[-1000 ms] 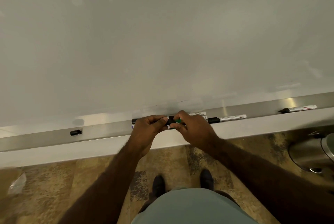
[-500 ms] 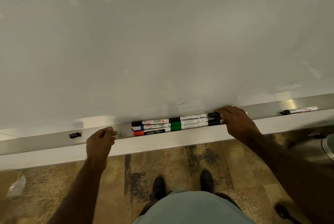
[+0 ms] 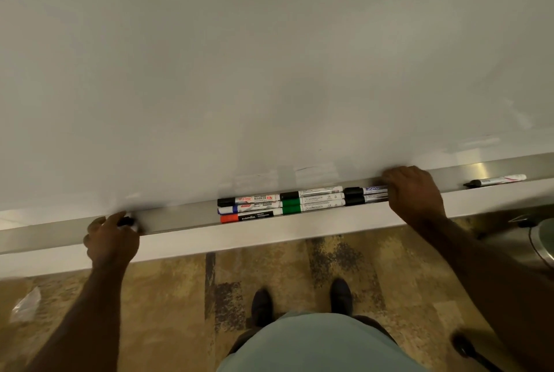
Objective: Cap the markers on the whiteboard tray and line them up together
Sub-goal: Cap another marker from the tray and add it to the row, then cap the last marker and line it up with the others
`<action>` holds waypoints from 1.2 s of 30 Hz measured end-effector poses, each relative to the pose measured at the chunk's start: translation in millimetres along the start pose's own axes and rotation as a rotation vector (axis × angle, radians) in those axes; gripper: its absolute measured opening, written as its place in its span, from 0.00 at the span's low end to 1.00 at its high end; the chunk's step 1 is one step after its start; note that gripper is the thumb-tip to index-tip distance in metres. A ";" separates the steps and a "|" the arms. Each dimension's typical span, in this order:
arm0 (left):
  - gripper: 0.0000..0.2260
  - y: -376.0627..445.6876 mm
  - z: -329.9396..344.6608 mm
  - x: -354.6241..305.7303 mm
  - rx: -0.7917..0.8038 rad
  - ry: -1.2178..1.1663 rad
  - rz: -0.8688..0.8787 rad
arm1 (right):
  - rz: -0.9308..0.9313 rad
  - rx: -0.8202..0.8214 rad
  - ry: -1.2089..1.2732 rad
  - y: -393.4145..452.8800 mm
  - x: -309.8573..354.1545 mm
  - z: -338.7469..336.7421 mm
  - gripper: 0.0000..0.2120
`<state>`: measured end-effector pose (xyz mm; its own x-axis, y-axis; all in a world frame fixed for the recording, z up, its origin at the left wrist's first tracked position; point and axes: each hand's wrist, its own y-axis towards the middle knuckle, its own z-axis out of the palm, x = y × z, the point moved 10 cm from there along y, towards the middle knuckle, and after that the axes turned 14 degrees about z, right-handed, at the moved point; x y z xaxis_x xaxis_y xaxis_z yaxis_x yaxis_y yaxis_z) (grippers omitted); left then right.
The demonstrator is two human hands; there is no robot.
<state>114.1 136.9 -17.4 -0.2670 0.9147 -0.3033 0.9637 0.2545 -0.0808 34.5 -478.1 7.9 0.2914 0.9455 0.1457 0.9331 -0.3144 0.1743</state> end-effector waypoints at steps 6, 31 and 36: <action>0.09 9.2 3.8 -12.8 0.001 0.057 0.111 | 0.352 0.012 -0.166 9.8 -100.1 -23.1 0.18; 0.04 -38.2 63.1 -94.4 0.116 -1.599 -0.255 | 0.108 0.307 0.196 10.0 -68.2 -17.2 0.13; 0.05 -79.1 60.2 -161.8 0.347 -1.598 -0.043 | 0.021 0.403 0.456 -24.1 48.8 -17.8 0.15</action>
<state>81.2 -50.1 -19.2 -0.2301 -0.3828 -0.8947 0.9695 -0.0106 -0.2449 22.5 -425.8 28.1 0.2745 0.7797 0.5628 0.9603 -0.1920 -0.2025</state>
